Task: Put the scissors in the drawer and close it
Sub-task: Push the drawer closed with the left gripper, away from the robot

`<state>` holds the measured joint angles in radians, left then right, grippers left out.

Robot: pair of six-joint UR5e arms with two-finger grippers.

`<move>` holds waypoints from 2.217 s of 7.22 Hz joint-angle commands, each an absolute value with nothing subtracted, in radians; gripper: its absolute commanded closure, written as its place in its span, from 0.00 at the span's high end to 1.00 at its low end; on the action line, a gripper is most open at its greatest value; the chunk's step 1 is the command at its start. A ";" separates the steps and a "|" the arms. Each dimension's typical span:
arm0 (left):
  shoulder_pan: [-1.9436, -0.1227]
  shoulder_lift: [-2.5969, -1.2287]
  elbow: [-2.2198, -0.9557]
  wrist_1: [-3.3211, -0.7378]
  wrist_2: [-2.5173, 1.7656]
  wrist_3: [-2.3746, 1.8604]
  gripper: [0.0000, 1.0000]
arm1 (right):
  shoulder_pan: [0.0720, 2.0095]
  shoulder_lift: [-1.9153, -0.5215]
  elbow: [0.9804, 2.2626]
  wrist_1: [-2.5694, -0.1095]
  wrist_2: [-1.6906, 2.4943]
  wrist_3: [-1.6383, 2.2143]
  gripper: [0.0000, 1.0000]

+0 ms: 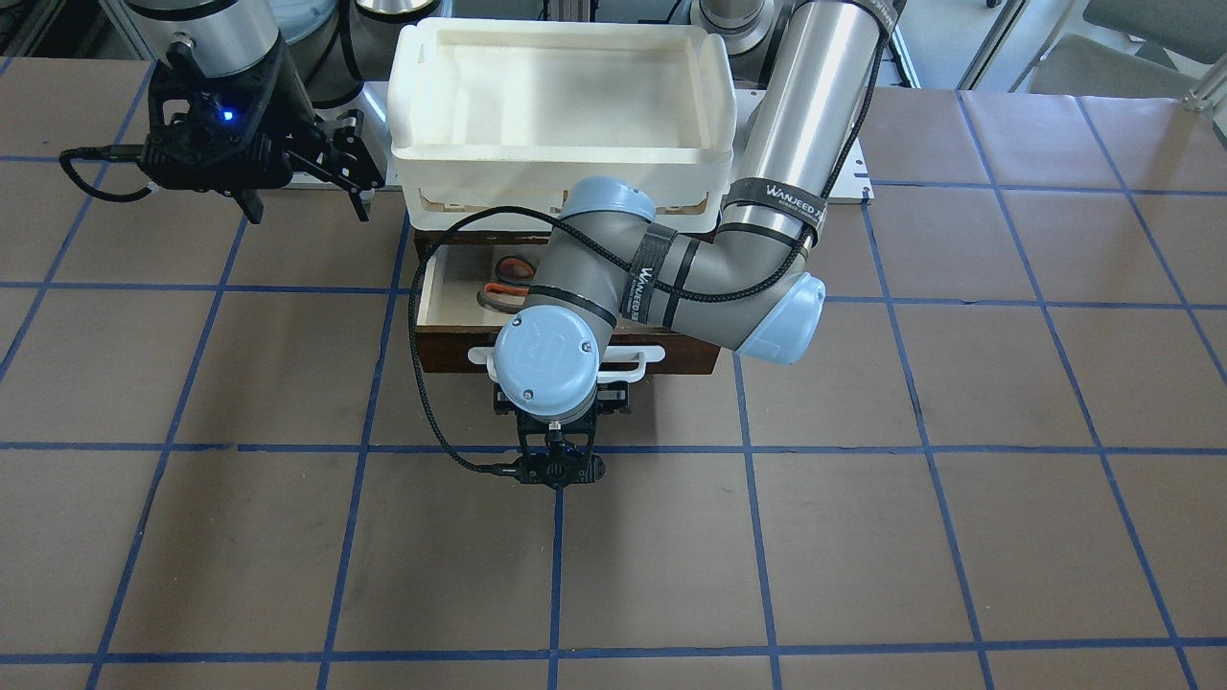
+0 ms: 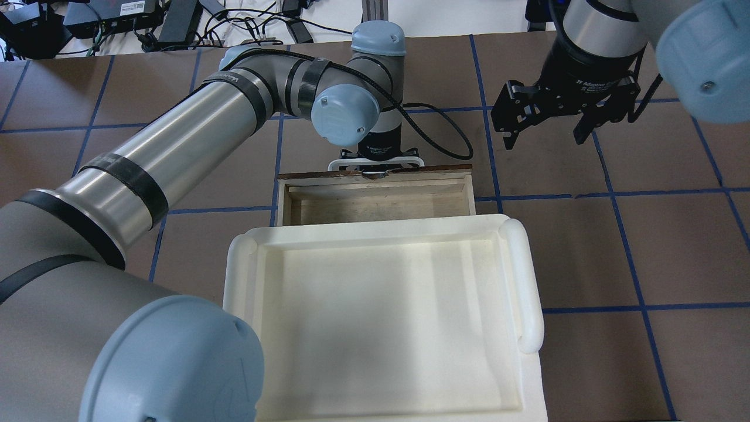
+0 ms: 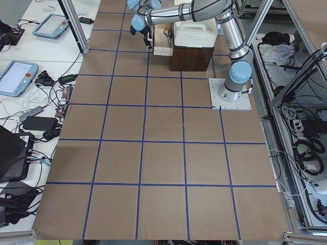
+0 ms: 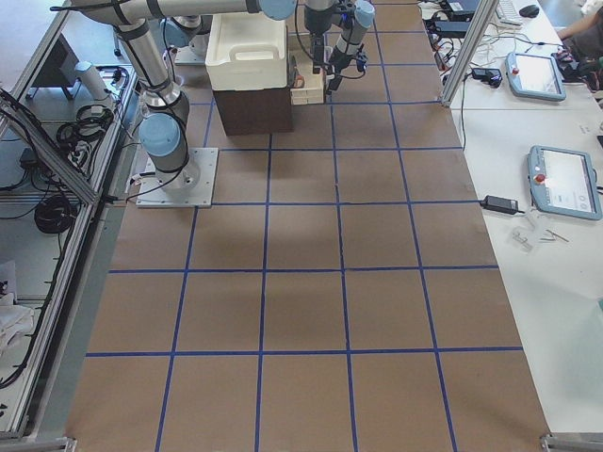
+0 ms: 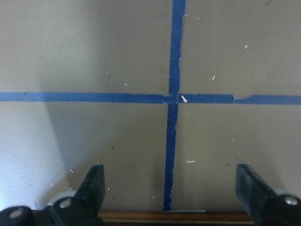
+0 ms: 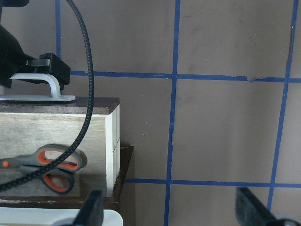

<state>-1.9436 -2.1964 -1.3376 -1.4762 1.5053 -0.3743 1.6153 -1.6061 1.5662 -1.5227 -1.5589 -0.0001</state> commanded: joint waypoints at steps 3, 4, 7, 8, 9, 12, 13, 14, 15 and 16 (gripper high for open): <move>-1.980 -2.158 -1.455 -1.247 1.570 -0.377 1.00 | 1.615 -1.606 1.566 -1.519 -1.560 0.002 1.00; -1.980 -2.155 -1.472 -1.197 1.572 -0.379 1.00 | 1.615 -1.606 1.566 -1.519 -1.560 0.000 1.00; -1.994 -2.102 -1.479 -1.223 1.588 -0.393 1.00 | 1.615 -1.606 1.566 -1.519 -1.560 0.002 1.00; -2.002 -2.095 -1.479 -1.221 1.591 -0.391 1.00 | 1.615 -1.606 1.566 -1.519 -1.560 0.002 1.00; -2.002 -2.097 -1.480 -1.220 1.589 -0.390 1.00 | 1.615 -1.606 1.566 -1.519 -1.559 0.002 1.00; -1.997 -2.123 -1.468 -1.143 1.588 -0.367 1.00 | 1.615 -1.606 1.566 -1.519 -1.560 0.000 1.00; -1.990 -2.126 -1.462 -1.122 1.601 -0.365 1.00 | 1.615 -1.606 1.566 -1.517 -1.560 0.000 1.00; -1.990 -2.128 -1.463 -1.117 1.620 -0.367 1.00 | 1.615 -1.606 1.568 -1.517 -1.560 -0.002 1.00; -1.990 -2.114 -1.471 -1.132 1.621 -0.368 1.00 | 1.615 -1.606 1.568 -1.517 -1.560 -0.002 1.00; -1.999 -2.096 -1.480 -1.178 1.623 -0.374 1.00 | 1.615 -1.606 1.568 -1.517 -1.560 -0.002 1.00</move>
<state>-1.9923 -2.1135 -1.4711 -1.1403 1.6185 -0.3691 1.6153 -1.6061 1.5674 -1.5172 -1.5601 -0.0013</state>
